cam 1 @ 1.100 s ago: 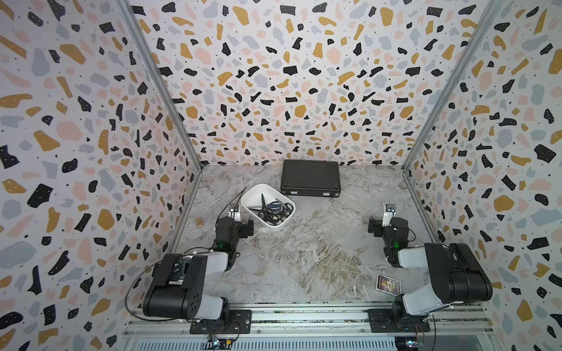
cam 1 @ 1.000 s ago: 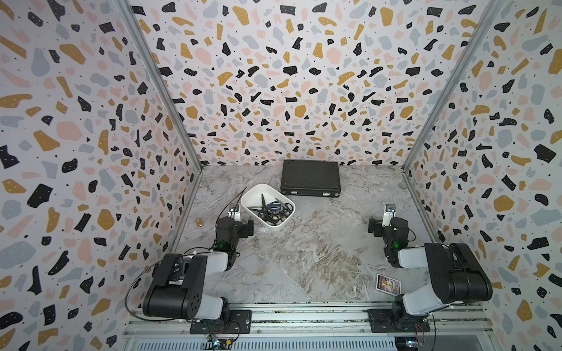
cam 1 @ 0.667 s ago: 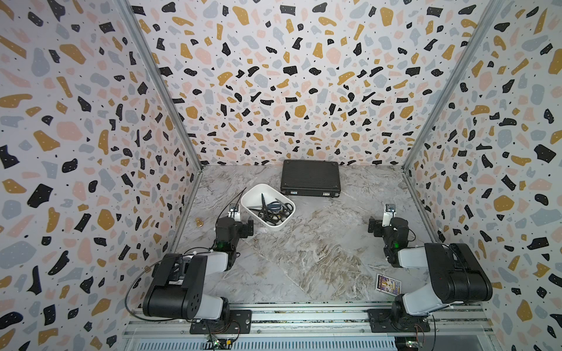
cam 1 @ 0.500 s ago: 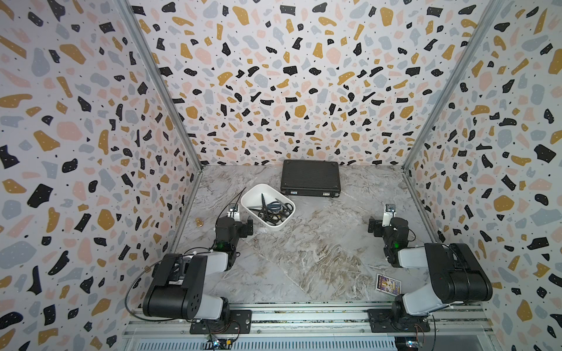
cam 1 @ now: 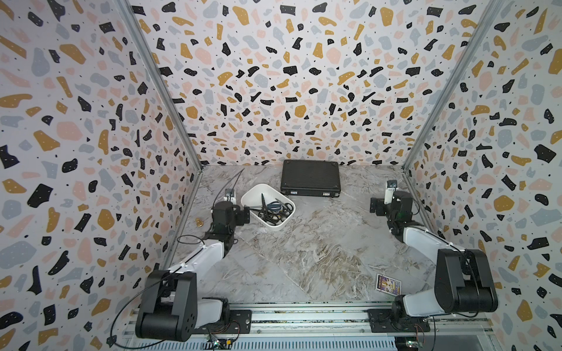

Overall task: Take the scissors out of the storage box
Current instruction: Pick up the scissors from the storage box.

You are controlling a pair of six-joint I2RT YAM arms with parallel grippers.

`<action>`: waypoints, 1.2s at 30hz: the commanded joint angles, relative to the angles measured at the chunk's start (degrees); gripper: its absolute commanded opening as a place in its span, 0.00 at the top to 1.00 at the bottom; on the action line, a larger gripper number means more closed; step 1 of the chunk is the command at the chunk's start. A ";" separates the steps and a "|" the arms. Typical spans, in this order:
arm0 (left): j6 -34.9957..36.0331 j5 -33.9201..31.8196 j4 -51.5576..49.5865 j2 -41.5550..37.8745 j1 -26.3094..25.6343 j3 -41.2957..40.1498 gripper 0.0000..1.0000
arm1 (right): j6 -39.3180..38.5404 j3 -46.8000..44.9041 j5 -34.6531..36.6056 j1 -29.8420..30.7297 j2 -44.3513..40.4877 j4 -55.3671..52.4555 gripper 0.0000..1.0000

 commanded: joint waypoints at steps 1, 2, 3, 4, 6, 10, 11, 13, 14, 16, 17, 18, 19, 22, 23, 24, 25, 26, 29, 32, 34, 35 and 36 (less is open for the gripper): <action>-1.88 -2.51 -23.06 -1.48 -0.28 17.36 0.00 | -0.51 17.16 2.81 1.33 -0.16 -24.14 0.00; -2.05 1.23 -30.21 0.22 -0.21 24.52 0.00 | -1.03 23.54 -0.21 1.43 1.64 -30.01 0.00; -3.68 5.89 -34.74 2.47 -0.21 30.87 0.00 | -0.53 28.74 -3.62 1.36 3.28 -33.31 0.00; -4.43 10.20 -38.42 4.60 -0.10 35.45 0.00 | 0.30 33.00 -7.51 1.30 5.01 -36.35 0.00; -4.12 18.03 -39.46 8.57 0.31 39.40 0.01 | -0.85 41.60 -20.20 1.27 9.68 -40.85 0.00; -10.49 20.76 -49.56 15.60 -1.71 46.93 0.31 | 2.26 49.66 -32.49 0.84 17.42 -43.89 0.00; -12.27 18.38 -52.95 16.98 -3.26 48.71 0.31 | 2.13 51.40 -31.61 1.31 18.84 -45.59 0.00; -15.85 14.36 -58.42 19.21 -6.57 50.87 0.37 | 1.17 54.29 -28.13 2.57 20.99 -49.09 0.00; -17.86 13.36 -60.26 20.23 -7.95 51.14 0.40 | 0.89 55.37 -26.59 3.23 21.73 -50.28 0.01; -22.38 13.70 -60.12 21.24 -9.80 49.59 0.46 | 1.28 56.57 -22.83 4.23 22.49 -51.35 0.03; -24.58 14.12 -58.48 21.65 -10.60 48.04 0.49 | 1.98 56.96 -22.01 4.68 22.65 -51.61 0.04; -26.74 14.03 -57.32 22.28 -11.29 46.79 0.50 | 2.88 57.17 -20.78 5.17 22.81 -51.79 0.04; -27.98 14.43 -56.26 22.99 -11.65 46.06 0.50 | 3.28 57.41 -20.15 5.77 23.04 -51.99 0.04; -28.73 15.40 -56.81 27.19 -12.51 47.35 0.56 | 3.44 57.87 -18.38 7.58 24.10 -53.64 0.06; -28.53 15.16 -57.79 28.74 -12.60 48.37 0.57 | 3.41 57.73 -18.38 8.11 24.41 -54.16 0.06; -28.40 14.73 -58.20 29.99 -12.61 48.93 0.58 | 3.48 57.45 -17.94 8.70 24.48 -54.58 0.07; -28.33 14.26 -58.43 30.94 -12.60 49.11 0.59 | 3.42 56.80 -17.77 9.13 24.37 -54.47 0.07; -28.25 13.74 -58.33 31.89 -12.60 49.04 0.61 | 3.28 55.93 -17.62 9.64 24.07 -54.04 0.07; -27.90 12.75 -56.83 34.23 -12.60 48.19 0.64 | 3.47 54.77 -17.51 10.35 23.73 -53.16 0.09; -26.26 11.01 -55.93 36.13 -12.47 48.52 0.65 | 3.60 55.13 -18.20 10.69 23.97 -53.37 0.10; -25.86 10.93 -55.89 37.35 -12.29 49.20 0.65 | 3.51 55.18 -18.38 10.83 23.95 -53.46 0.10; -25.85 10.81 -55.87 37.96 -12.21 49.40 0.65 | 3.44 55.25 -18.38 10.96 24.09 -53.55 0.10; -25.68 11.09 -55.70 38.66 -12.25 49.50 0.65 | 3.50 55.26 -18.30 11.01 24.04 -53.54 0.10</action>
